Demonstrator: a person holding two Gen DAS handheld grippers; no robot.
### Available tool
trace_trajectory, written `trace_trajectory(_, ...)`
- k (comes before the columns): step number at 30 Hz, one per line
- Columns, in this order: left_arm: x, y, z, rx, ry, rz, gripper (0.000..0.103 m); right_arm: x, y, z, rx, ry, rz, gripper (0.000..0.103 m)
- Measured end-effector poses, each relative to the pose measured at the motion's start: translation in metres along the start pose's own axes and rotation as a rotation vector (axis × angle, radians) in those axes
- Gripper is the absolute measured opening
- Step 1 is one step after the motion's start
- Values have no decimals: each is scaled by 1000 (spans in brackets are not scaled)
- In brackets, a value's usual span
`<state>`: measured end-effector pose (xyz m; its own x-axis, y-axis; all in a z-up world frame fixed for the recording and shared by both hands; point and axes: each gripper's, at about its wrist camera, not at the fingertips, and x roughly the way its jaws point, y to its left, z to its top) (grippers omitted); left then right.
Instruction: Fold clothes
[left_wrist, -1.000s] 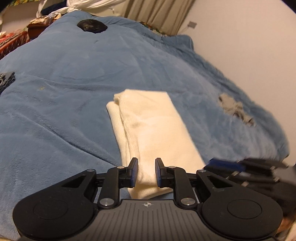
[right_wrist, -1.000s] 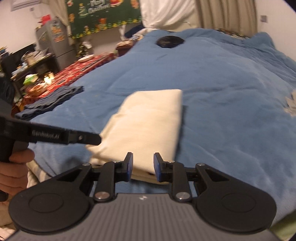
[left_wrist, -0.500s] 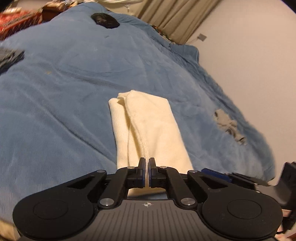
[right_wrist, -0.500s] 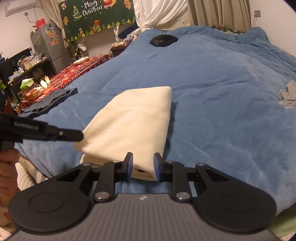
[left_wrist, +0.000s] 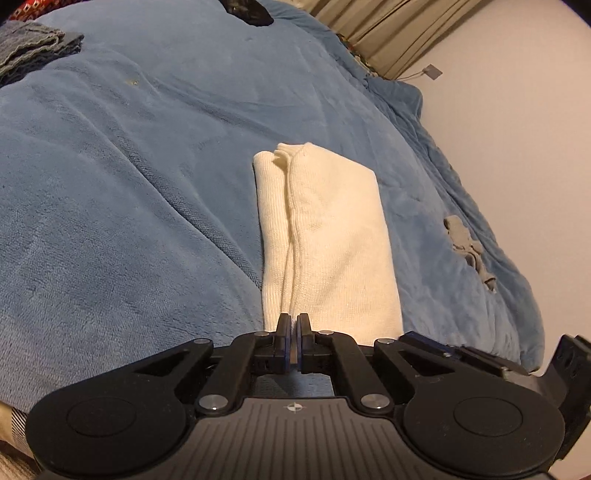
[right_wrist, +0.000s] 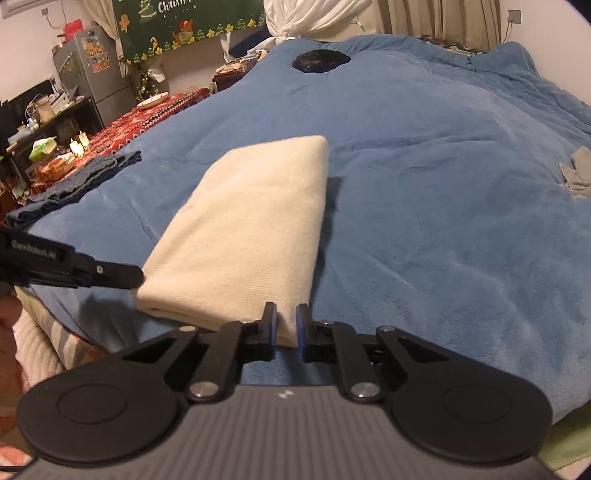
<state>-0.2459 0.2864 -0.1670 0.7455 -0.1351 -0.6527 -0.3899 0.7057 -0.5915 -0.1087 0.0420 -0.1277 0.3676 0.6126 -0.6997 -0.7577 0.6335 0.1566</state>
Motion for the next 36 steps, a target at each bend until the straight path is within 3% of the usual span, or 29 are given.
trace_trajectory(7, 3, -1, 0, 6, 3, 10, 4, 9, 22, 36, -40, -100, 13, 13)
trace_trajectory(12, 2, -2, 0, -2, 3, 10, 4, 54, 31, 42, -57, -35, -22, 14)
trace_trajectory(15, -5, -3, 5, 8, -15, 4, 5, 59, 39, 34, -108, -41, -49, 16)
trace_trajectory(18, -14, -8, 20, 50, -82, -5, 13, 58, 39, 33, -111, -40, -40, 16)
trace_trajectory(19, -14, -12, 29, 74, -102, 2, 25, 58, 35, 34, -95, -34, -29, 16)
trace_trajectory(20, -12, -15, 38, 98, -119, 9, 31, 59, 32, 35, -78, -29, -18, 16)
trace_trajectory(22, 0, -22, 61, 132, -137, 26, 33, 59, 28, 36, -58, -23, -4, 16)
trace_trajectory(26, 43, -25, 105, 129, -102, 38, 33, 58, 29, 35, -57, -24, 0, 17)
trace_trajectory(30, 79, -21, 126, 111, -30, 52, 34, 56, 27, 35, -42, -25, 19, 17)
trace_trajectory(31, 86, -19, 128, 103, -16, 45, 32, 55, 25, 36, -37, -23, 26, 17)
trace_trajectory(34, 90, -18, 126, 78, -31, 31, 10, 53, 23, 38, -30, -16, 41, 17)
trace_trajectory(36, 83, -24, 121, 98, -82, 67, 9, 49, 18, 43, -23, -24, 54, 17)
